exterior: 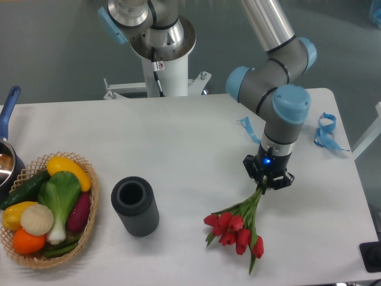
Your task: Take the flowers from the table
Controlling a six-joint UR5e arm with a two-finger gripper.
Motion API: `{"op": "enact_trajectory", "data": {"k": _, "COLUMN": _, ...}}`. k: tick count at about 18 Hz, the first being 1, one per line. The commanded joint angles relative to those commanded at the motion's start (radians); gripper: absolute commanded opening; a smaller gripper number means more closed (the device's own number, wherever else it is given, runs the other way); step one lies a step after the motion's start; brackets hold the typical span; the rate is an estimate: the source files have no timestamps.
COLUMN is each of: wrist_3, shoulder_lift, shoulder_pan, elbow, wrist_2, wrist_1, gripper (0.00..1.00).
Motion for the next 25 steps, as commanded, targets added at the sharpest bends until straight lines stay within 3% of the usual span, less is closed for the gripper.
{"op": "enact_trajectory", "data": {"k": 3, "wrist_3": -0.058, "shoulder_lift": 0.031, "shoulder_pan": 0.0, "elbow": 0.038, "wrist_2": -0.112, "wrist_1": 0.0, "gripper": 0.04}}
{"op": "enact_trajectory", "data": {"k": 11, "wrist_3": -0.166, "shoulder_lift": 0.097, "shoulder_pan": 0.063, "elbow": 0.039, "wrist_2": -0.436, "wrist_1": 0.002, "gripper": 0.04}}
{"op": "enact_trajectory", "data": {"k": 25, "wrist_3": -0.158, "shoulder_lift": 0.104, "shoulder_pan": 0.084, "elbow": 0.039, "wrist_2": -0.493, "wrist_1": 0.003, "gripper": 0.04}}
